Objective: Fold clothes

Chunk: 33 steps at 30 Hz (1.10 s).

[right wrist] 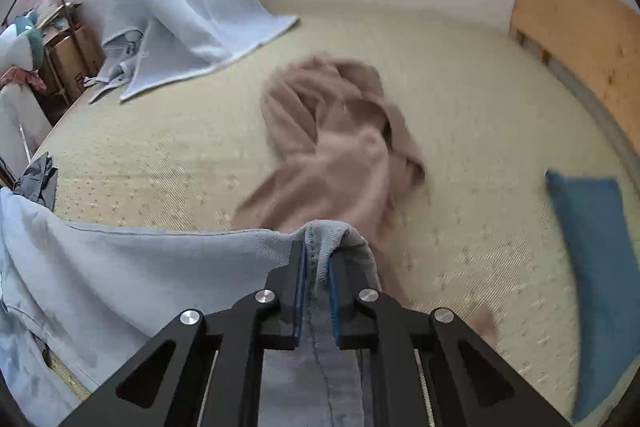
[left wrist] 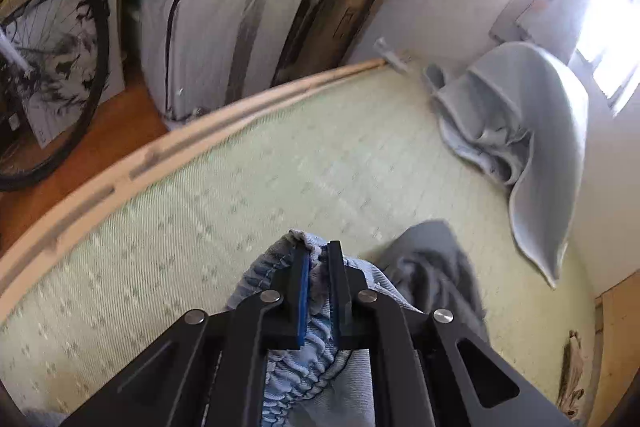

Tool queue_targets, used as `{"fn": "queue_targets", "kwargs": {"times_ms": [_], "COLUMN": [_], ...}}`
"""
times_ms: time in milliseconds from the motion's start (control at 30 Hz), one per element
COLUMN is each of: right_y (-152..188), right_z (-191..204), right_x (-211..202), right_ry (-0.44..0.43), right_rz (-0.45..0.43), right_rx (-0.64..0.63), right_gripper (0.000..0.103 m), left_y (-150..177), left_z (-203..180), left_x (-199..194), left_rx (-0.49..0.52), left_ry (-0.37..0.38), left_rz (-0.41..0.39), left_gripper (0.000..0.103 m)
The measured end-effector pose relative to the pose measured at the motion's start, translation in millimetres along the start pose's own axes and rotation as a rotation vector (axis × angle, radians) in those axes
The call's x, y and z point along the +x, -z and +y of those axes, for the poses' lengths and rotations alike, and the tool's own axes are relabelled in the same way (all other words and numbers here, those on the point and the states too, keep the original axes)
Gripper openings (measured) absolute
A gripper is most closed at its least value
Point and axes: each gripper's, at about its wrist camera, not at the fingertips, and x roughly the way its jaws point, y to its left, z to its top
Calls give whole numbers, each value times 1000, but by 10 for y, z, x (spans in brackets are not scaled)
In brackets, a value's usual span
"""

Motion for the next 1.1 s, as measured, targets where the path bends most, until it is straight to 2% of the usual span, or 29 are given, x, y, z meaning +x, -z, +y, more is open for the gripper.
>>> {"fn": "queue_targets", "kwargs": {"times_ms": [133, 200, 367, 567, 700, 733, 767, 800, 833, 867, 900, 933, 1000, 1100], "right_y": [-177, -281, -495, -586, -604, -605, -607, -609, -611, -612, -614, -602, -435, -139], "right_z": [50, 84, 202, 247, 278, 293, 308, 323, 338, 353, 368, 387, 459, 578], "right_x": [-289, -328, -74, 333, 241, 187, 134, 81, 28, -26, -79, -153, -352, -660], "right_ry": [22, 44, 72, 121, 130, 128, 126, 124, 123, 121, 119, 111, 69, -1], "right_rz": [-117, -147, -124, -70, -88, -96, -105, -113, -121, -129, -137, -145, -141, -129], "right_rx": [-11, -23, -54, -80, -66, -62, -58, -55, -51, -47, -43, -42, -54, -75], "right_gripper": [8, 9, 9, 9, 10, 16, 27, 36, 58, 71, 76, 82, 84, 85], "left_y": [-90, -122, -156, -109, -106, -105, -107, -95, -81, -66, -51, -37, -2, 72], "left_z": [-51, -36, 37, -3, -10, 9, 33, 80, 132, 183, 241, 300, 440, 675], "left_x": [-25, 27, 221, 403, 493, 527, 543, 522, 495, 468, 381, 284, 70, -336], "left_rx": [-6, -24, -50, -34, -22, -23, -28, -44, -62, -79, -98, -118, -158, -187], "left_ry": [26, 13, -30, -63, -72, -63, -52, -25, 5, 35, 64, 93, 141, 173], "left_rz": [-65, -79, -78, -71, -26, 5, 28, 40, 50, 61, 46, 27, 15, -3], "left_gripper": [7, 7, 7, 7, 9, 13, 15, 31, 52, 63, 82, 90, 90, 91]}}
